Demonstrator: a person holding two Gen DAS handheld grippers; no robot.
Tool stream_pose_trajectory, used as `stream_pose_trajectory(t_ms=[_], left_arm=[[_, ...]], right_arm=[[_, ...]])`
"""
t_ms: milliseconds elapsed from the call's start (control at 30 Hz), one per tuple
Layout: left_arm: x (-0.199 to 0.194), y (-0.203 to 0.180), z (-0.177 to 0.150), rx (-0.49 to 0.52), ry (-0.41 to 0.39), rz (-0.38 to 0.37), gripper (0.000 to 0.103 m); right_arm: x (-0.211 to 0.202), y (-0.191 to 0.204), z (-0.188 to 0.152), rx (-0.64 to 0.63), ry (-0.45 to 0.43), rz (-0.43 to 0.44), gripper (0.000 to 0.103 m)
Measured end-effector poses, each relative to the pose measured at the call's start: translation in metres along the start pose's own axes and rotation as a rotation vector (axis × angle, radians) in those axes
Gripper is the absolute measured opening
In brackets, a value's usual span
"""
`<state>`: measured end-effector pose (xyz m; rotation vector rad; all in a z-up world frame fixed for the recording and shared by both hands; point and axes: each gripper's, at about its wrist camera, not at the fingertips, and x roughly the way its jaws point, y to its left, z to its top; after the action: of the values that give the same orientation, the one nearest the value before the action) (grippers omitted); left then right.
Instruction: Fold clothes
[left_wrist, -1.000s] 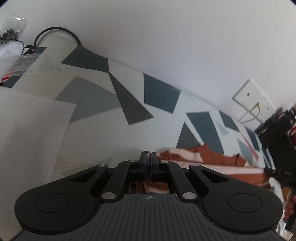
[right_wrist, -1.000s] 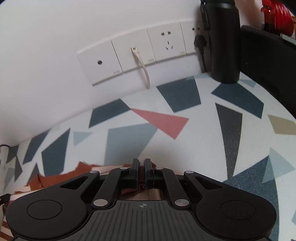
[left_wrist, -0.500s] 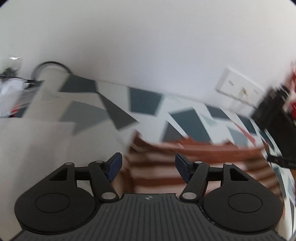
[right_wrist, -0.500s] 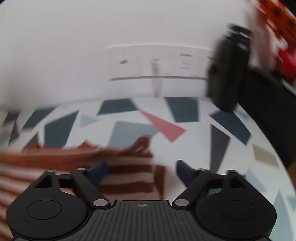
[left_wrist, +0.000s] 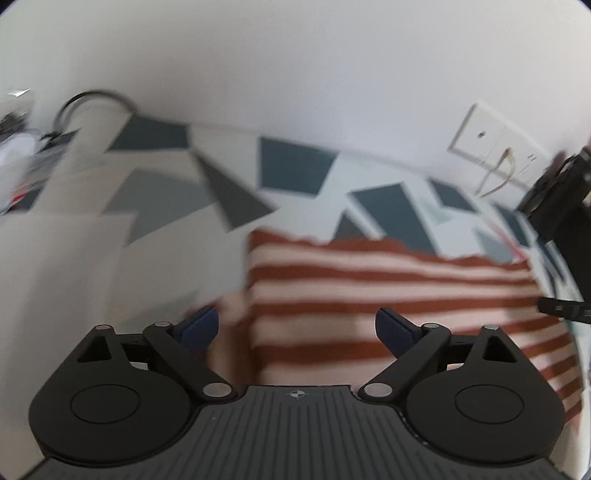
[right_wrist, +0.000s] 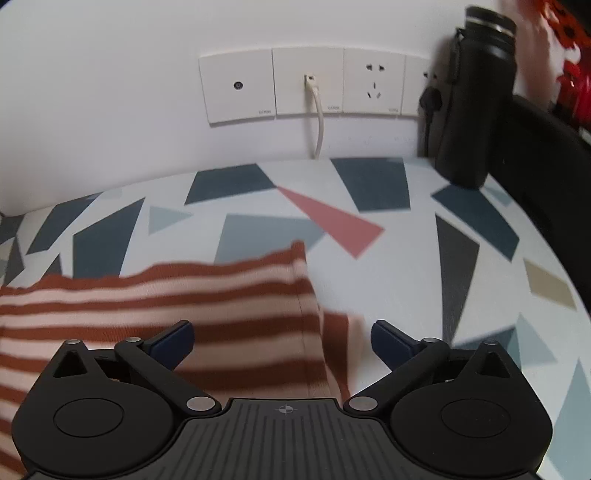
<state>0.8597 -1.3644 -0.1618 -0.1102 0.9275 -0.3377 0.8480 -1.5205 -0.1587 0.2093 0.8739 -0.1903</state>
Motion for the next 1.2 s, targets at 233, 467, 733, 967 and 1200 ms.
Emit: stream_pose_trajectory(t_ms=[233,467,733,967,1200], left_arm=[[-0.016,0.014,-0.03,-0.053,0.051,0.052,0.096],[-0.007,-0.001,-0.031,0.016,0.067,0.107,0.102],[-0.005,-0.007,-0.033,0.036,0.06,0.142,0.103],[-0.005,-0.007,-0.034,0.042,0.052,0.141,0.103],[-0.006,-0.007,-0.037,0.047,0.032,0.139,0.103]], right_arm=[[-0.016,-0.017,-0.032,0.07,0.033,0.032,0.102],[-0.017,-0.015,-0.05,0.069,0.06,0.015,0.102],[-0.018,-0.013,-0.056,0.066,0.029,0.003,0.102],[-0.02,-0.01,-0.063,0.076,-0.008,-0.013,0.102],[-0.022,-0.009,-0.066,0.094,-0.029,-0.027,0.102]])
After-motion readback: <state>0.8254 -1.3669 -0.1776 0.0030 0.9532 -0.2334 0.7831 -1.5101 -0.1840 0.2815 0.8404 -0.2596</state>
